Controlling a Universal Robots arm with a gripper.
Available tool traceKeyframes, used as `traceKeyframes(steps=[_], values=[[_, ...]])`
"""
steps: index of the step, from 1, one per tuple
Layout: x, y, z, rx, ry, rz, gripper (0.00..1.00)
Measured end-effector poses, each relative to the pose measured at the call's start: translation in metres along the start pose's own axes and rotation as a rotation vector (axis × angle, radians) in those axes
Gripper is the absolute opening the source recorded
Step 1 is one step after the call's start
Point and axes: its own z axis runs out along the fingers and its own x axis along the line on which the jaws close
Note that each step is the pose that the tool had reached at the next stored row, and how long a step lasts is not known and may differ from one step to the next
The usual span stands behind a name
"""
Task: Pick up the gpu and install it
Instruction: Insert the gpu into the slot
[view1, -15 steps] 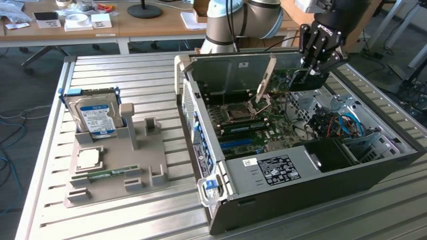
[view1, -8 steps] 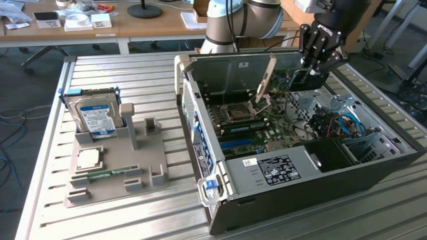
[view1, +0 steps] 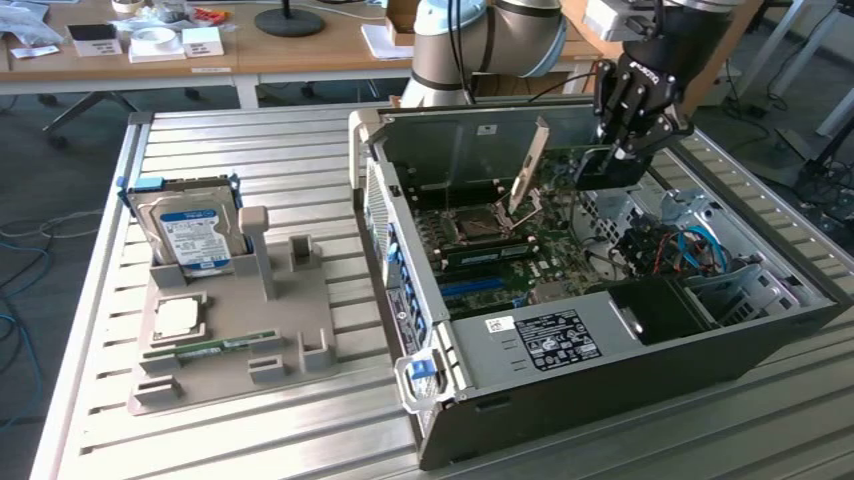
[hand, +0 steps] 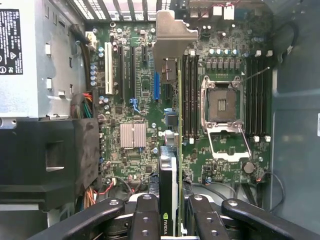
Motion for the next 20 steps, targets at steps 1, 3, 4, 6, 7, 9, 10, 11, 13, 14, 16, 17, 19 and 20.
traceKeyframes(steps=[1, 3, 4, 6, 7, 9, 10, 11, 13, 14, 16, 17, 19, 20], values=[[0.0000, 0.0000, 0.0000, 0.0000, 0.0002, 0.000, 0.27], [0.0001, 0.0000, 0.0001, -0.0001, 0.0002, 0.000, 0.27], [0.0001, 0.0000, 0.0001, 0.0000, 0.0001, 0.000, 0.27], [0.0000, 0.0000, 0.0002, 0.0000, 0.0000, 0.000, 0.27], [0.0000, 0.0000, 0.0004, 0.0000, -0.0001, 0.000, 0.27], [0.0001, 0.0000, 0.0016, 0.0001, -0.0004, 0.000, 0.27], [0.0001, 0.0000, 0.0025, 0.0001, -0.0002, 0.000, 0.27], [0.0001, 0.0000, 0.0037, 0.0000, -0.0001, 0.000, 0.27], [0.0001, 0.0000, 0.0046, 0.0000, 0.0000, 0.000, 0.27], [0.0001, 0.0000, 0.0045, 0.0000, 0.0002, 0.000, 0.27], [0.0002, 0.0000, 0.0046, 0.0000, 0.0000, 0.000, 0.27], [0.0001, 0.0000, 0.0047, 0.0001, 0.0000, 0.000, 0.27], [0.0002, 0.0000, 0.0048, 0.0000, 0.0000, 0.000, 0.27], [0.0002, 0.0000, 0.0049, 0.0000, -0.0001, 0.000, 0.27]])
